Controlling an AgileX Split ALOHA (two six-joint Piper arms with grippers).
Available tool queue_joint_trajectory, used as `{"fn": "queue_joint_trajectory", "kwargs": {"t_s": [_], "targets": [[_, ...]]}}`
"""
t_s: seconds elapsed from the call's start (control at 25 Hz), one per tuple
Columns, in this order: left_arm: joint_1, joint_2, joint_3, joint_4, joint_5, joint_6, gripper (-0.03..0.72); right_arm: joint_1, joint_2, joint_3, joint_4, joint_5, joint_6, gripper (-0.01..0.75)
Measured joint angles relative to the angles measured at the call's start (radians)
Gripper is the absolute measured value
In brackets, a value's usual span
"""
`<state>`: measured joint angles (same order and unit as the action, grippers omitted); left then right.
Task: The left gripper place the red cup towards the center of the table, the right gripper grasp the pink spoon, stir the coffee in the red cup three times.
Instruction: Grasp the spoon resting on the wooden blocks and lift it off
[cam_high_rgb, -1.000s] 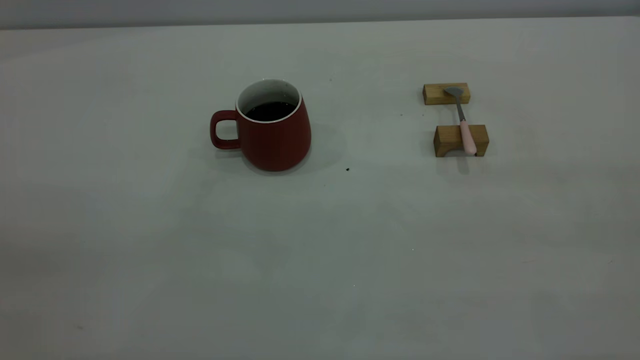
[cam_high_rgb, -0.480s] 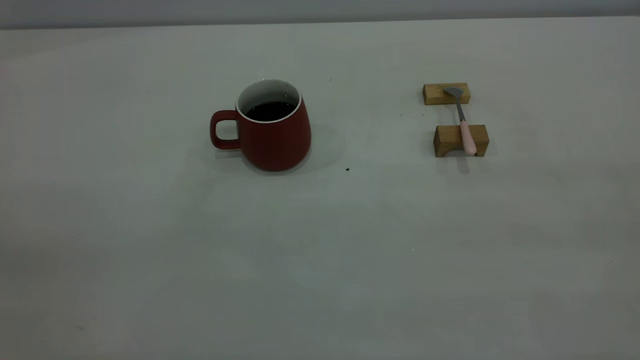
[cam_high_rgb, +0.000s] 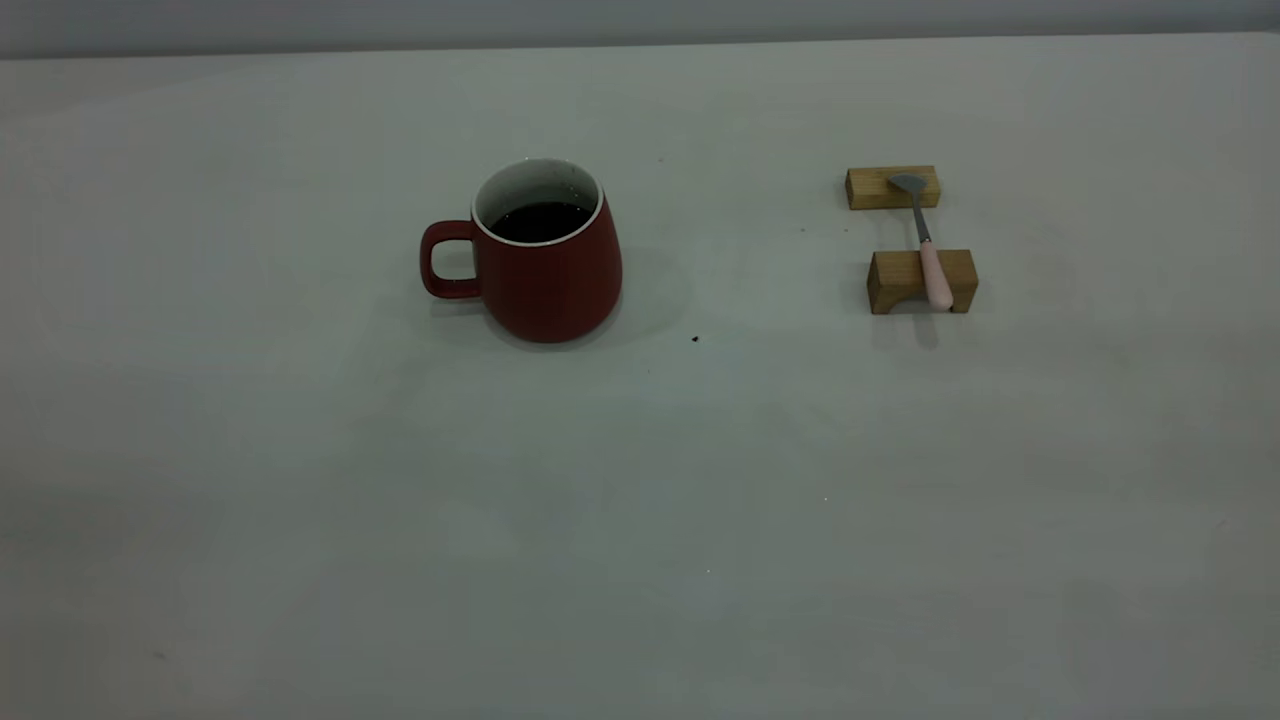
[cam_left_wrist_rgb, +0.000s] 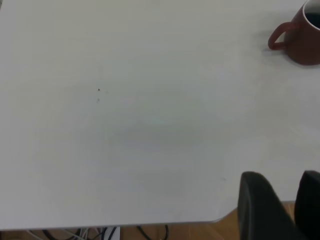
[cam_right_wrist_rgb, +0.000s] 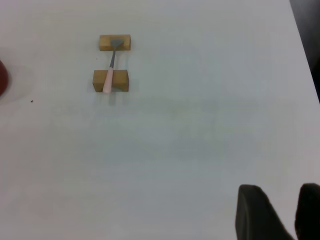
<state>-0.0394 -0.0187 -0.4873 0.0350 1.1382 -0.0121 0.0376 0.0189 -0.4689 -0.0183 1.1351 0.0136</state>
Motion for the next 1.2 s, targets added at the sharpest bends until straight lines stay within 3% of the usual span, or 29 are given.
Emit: {"fn": "queue_joint_trajectory", "kwargs": {"t_s": [0.4,0.64,0.88,1.0,1.2], "targets": [[0.0,0.0,0.0,0.0,0.0,0.0,0.243,0.0,0.096,-0.053,-0.019,-0.01,0.0,0.262],[0.0,0.0,0.0,0.0,0.0,0.0,0.244,0.0,0.498,-0.166,-0.028,-0.137,0.001,0.43],[0.0,0.0,0.0,0.0,0.0,0.0,0.244,0.0,0.942,-0.238,-0.009,-0.367,-0.014,0.658],[0.0,0.0,0.0,0.0,0.0,0.0,0.244,0.001,1.152,-0.281,0.018,-0.44,-0.043,0.706],[0.0,0.0,0.0,0.0,0.0,0.0,0.244,0.061,1.437,-0.356,0.068,-0.566,-0.094,0.715]]}}
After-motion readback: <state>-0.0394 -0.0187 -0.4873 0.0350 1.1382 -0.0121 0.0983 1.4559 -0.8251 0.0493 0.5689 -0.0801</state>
